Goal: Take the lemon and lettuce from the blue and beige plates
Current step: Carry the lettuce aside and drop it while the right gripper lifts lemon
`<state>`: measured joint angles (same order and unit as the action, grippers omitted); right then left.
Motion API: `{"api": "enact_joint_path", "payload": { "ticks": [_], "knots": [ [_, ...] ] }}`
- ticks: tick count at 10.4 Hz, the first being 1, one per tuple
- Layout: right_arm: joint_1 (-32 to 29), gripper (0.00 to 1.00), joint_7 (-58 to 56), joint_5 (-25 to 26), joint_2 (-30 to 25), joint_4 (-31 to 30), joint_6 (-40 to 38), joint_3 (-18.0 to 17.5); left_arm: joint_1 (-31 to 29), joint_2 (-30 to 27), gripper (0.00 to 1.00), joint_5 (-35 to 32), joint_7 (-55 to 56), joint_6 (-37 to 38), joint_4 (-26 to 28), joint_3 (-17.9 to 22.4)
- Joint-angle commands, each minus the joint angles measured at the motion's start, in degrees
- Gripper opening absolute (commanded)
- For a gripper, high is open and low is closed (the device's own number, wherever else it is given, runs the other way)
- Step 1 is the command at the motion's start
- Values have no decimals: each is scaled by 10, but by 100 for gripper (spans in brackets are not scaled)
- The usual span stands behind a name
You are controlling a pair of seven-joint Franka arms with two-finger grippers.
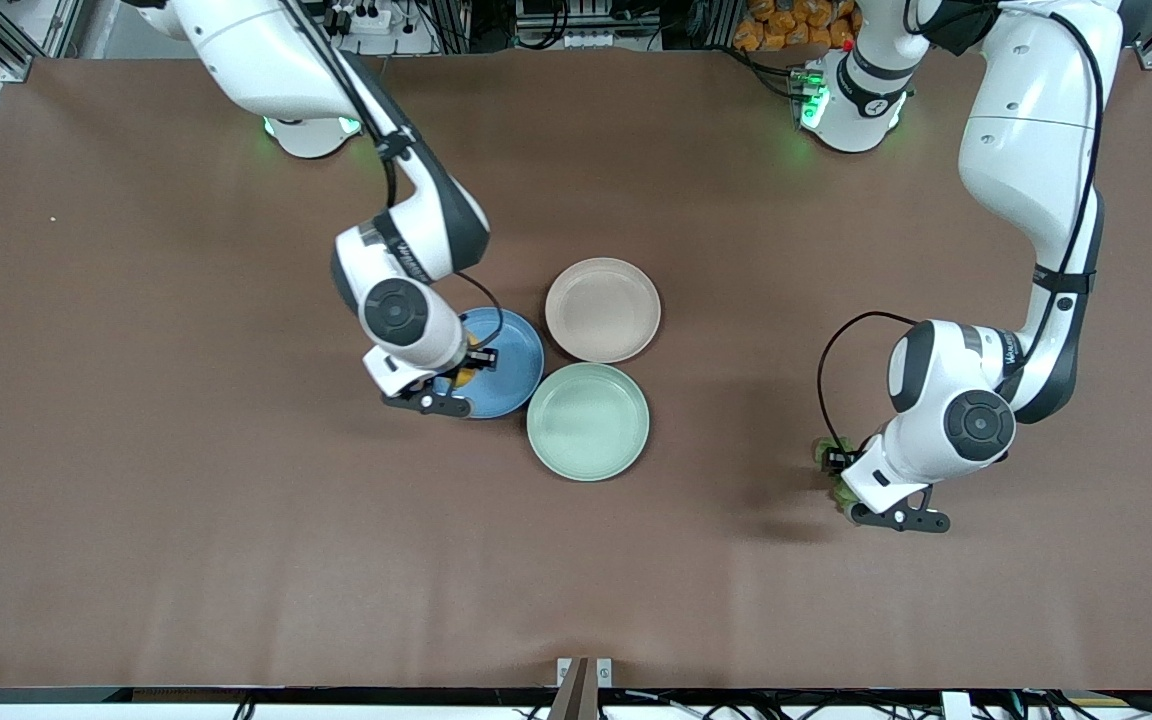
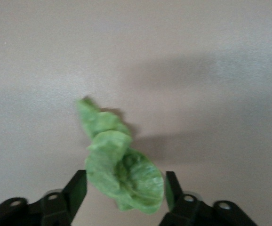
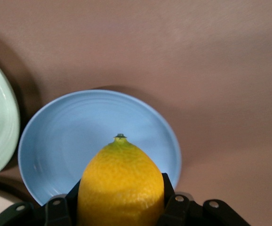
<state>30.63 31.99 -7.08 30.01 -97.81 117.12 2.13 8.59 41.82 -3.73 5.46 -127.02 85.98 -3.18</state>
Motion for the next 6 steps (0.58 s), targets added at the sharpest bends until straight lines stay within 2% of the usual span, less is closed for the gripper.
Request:
{"api": "enact_joint_path", "payload": {
  "ticks": [1,6],
  "knots": [
    [-41,24,-67,7,-50,-7,-55,-6,21,-30,100,-5,61,-2,17,0],
    [-104,25,-132,46,-111,-5,-128,-6,-1,-126,100,6,71,-3,122,-5]
  ]
}}
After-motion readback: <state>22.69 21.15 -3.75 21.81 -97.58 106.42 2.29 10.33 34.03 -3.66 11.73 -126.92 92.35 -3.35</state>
